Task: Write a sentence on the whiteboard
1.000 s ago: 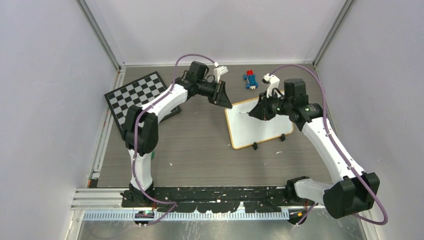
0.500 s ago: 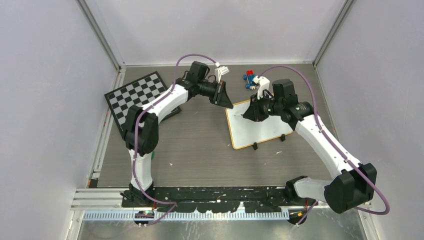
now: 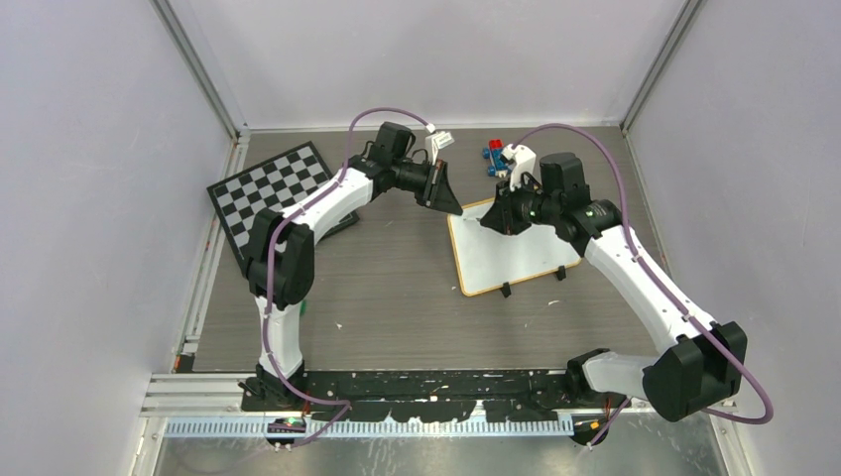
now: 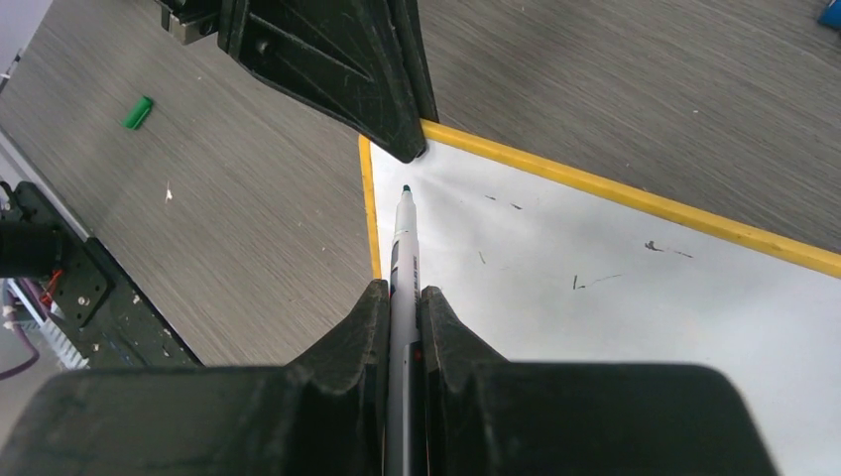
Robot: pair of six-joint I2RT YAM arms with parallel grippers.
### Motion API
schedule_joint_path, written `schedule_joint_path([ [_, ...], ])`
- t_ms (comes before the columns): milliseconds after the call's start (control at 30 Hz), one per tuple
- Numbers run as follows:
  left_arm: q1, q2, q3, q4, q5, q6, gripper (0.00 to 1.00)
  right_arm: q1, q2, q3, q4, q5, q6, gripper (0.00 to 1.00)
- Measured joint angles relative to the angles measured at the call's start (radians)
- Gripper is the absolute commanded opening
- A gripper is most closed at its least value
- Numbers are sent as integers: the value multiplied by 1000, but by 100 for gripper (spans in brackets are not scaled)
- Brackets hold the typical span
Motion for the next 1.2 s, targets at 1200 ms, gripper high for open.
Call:
schedule_joint_path([
  [1200,-5,0,-8,22,7,-18,0,61,63,31,4,64,-10,0],
])
